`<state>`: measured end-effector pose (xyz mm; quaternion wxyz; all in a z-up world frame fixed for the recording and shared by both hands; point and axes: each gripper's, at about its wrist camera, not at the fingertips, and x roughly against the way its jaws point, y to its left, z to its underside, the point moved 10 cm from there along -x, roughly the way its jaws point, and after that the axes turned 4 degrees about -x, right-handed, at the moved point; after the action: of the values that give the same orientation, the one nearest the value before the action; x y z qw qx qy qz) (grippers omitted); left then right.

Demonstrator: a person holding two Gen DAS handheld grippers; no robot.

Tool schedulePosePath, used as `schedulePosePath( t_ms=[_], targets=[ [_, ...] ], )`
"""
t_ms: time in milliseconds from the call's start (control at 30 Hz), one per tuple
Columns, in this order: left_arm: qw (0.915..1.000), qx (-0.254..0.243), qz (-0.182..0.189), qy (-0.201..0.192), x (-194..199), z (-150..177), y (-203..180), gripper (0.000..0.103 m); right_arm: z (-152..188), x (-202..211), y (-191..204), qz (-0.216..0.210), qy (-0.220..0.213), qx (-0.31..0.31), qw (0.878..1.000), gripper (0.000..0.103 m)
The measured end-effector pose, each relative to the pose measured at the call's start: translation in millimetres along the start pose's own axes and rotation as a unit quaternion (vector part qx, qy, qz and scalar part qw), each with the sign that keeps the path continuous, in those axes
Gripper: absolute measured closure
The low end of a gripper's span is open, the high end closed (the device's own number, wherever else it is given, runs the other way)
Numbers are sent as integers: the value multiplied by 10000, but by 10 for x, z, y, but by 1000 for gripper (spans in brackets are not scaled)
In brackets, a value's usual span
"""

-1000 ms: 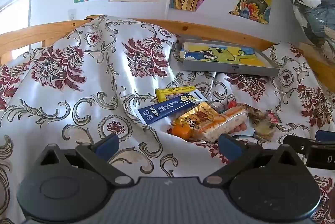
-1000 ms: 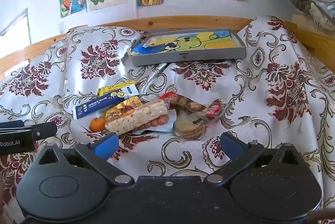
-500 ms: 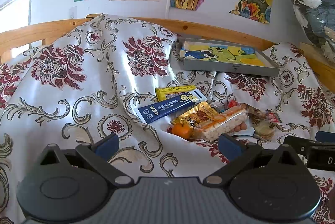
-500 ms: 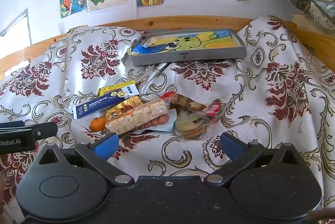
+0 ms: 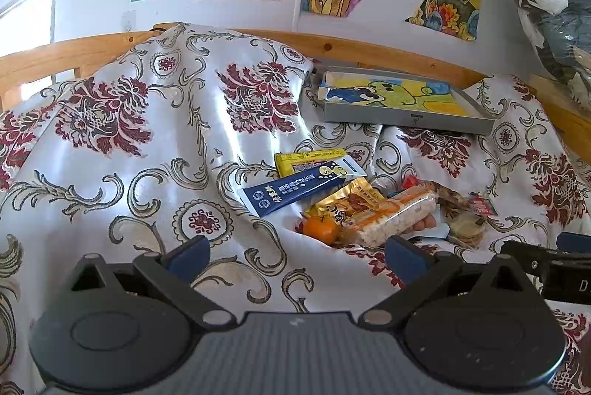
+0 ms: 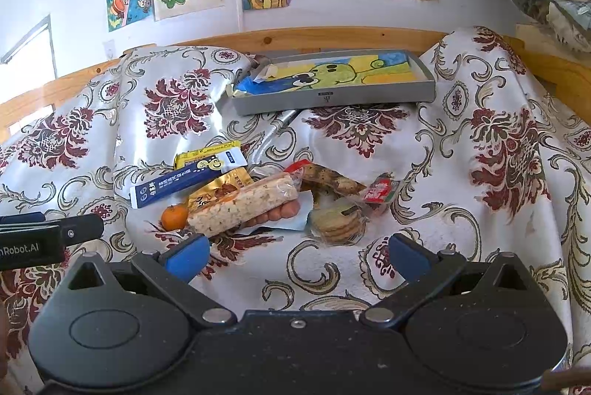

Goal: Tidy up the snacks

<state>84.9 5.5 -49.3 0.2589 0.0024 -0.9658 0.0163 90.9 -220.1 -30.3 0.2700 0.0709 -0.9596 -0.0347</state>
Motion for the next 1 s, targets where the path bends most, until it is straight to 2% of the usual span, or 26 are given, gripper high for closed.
schedulePosePath(
  t_ms=[400,633,833,1000],
  targets=[
    [10000,-5,-17,8,-42,16,-14,1,-20,-21,-38,-11,-2,1,10000,1],
    [9999,2,-7,103,-64,76,-27,1,88,-16,70,-93,47,83,9999,1],
    [9993,-125,28,344,-33,94,-78,1,65,-1,91,-187,68,217,9996,1],
    [9978,-416,119,498,-57,22,-136,1,57,-59,128,-277,194,441,9985,1]
  ],
)
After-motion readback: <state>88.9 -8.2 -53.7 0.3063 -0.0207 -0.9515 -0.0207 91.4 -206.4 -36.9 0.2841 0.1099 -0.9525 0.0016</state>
